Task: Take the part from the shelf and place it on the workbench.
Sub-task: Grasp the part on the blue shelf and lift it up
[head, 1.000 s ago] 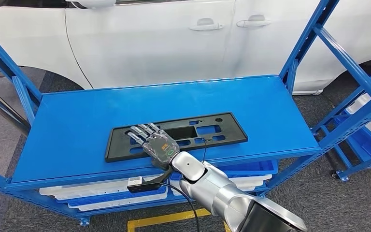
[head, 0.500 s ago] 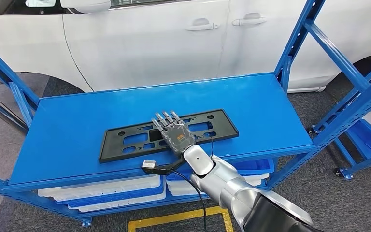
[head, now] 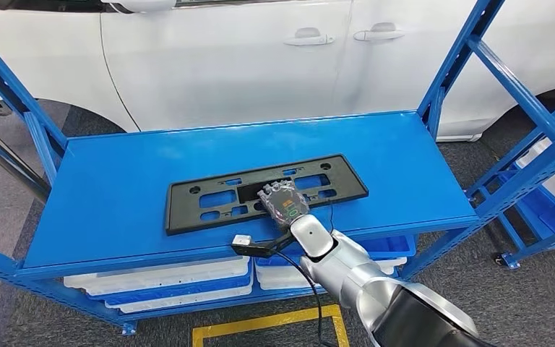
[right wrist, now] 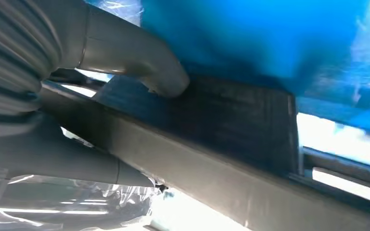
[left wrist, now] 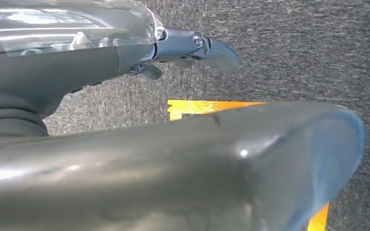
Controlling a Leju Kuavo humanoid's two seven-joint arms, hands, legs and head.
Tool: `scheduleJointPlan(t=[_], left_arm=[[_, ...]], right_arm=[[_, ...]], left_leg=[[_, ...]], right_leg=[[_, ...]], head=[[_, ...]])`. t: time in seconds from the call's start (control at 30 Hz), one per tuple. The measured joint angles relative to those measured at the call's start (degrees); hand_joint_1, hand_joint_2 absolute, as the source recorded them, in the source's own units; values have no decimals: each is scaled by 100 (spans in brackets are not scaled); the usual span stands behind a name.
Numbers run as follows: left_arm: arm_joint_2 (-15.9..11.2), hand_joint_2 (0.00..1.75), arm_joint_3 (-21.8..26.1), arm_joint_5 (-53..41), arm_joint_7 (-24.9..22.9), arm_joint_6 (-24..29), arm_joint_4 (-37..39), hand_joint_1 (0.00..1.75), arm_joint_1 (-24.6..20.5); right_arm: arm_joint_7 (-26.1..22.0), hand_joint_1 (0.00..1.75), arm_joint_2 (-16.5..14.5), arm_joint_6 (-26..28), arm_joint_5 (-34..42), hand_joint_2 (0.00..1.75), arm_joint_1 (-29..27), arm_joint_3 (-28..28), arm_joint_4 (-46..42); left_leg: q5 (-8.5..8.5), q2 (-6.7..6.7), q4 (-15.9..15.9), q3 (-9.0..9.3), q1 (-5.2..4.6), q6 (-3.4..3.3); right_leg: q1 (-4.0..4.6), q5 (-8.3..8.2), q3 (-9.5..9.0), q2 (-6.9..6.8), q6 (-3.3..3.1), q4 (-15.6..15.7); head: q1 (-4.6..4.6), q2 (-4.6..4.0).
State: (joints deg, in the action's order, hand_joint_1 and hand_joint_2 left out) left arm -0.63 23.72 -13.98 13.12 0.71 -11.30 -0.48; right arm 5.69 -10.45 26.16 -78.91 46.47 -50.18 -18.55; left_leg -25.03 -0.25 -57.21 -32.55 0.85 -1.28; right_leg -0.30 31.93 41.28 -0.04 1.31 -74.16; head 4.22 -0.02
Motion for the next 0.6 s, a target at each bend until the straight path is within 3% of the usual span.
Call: scheduleJointPlan(t=[0.1, 0.17, 0.3, 0.37, 0.43, 0.47, 0.5, 0.53, 0.6], left_arm=[[5, 0, 15, 3, 89, -13, 0, 0, -13], [13, 0, 33, 29, 211, -31, 0, 0, -22], [16, 0, 99, 52, 455, -61, 0, 0, -33], [8, 0, 128, 69, 532, -60, 0, 0, -35], [-1, 0, 153, 75, 566, -37, 0, 0, -33], [-3, 0, 162, 67, 572, -18, 0, 0, -32], [-3, 0, 168, 58, 572, 2, 0, 0, -32], [-4, 0, 174, 50, 571, 17, 0, 0, -35], [-6, 0, 199, 44, 573, 28, 0, 0, -45]], right_arm=[[-67, 175, 5, -4, -12, 175, 20, 99, 2], [-94, 175, 7, -14, -9, 175, 39, 165, 1], [-137, 175, 8, 18, -10, 175, 51, 282, -8], [-147, 175, 13, 50, -13, 175, 51, 342, -12], [-182, 175, 15, 86, -17, 175, 38, 397, -12], [-215, 175, 14, 116, -18, 175, 30, 425, -13], [-267, 175, 14, 162, -6, 175, 23, 460, -19], [-336, 175, 13, 219, 24, 175, 20, 505, -36], [-526, 175, 8, 366, 150, 175, 22, 631, -112]], left_leg=[[-10, -14, -5, 34, -26, 22], [-15, -21, -10, 30, -38, 70], [-88, -18, -78, 1, -28, 186], [-389, -10, -582, -224, -12, 224], [-733, -8, -1372, -596, 5, 272], [-790, -7, -1623, -721, 13, 293], [-725, -6, -1645, -742, 23, 309], [-544, -3, -1412, -643, 36, 319], [-142, 15, -603, -275, 56, 330]], right_leg=[[24, -557, -597, 2, -100, 1162], [54, -675, -814, -1, -153, 1629], [35, -712, -859, -21, -249, 1760], [7, -744, -887, -40, -292, 1822], [9, -743, -880, -41, -306, 1824], [10, -739, -880, -39, -305, 1819], [9, -731, -882, -35, -300, 1809], [5, -718, -887, -29, -288, 1790], [9, -667, -882, -15, -241, 1724]], head=[[-1, 0], [-1, 0], [0, 0], [0, 0], [0, 0], [0, 0], [0, 0], [0, 0], [0, 0]])
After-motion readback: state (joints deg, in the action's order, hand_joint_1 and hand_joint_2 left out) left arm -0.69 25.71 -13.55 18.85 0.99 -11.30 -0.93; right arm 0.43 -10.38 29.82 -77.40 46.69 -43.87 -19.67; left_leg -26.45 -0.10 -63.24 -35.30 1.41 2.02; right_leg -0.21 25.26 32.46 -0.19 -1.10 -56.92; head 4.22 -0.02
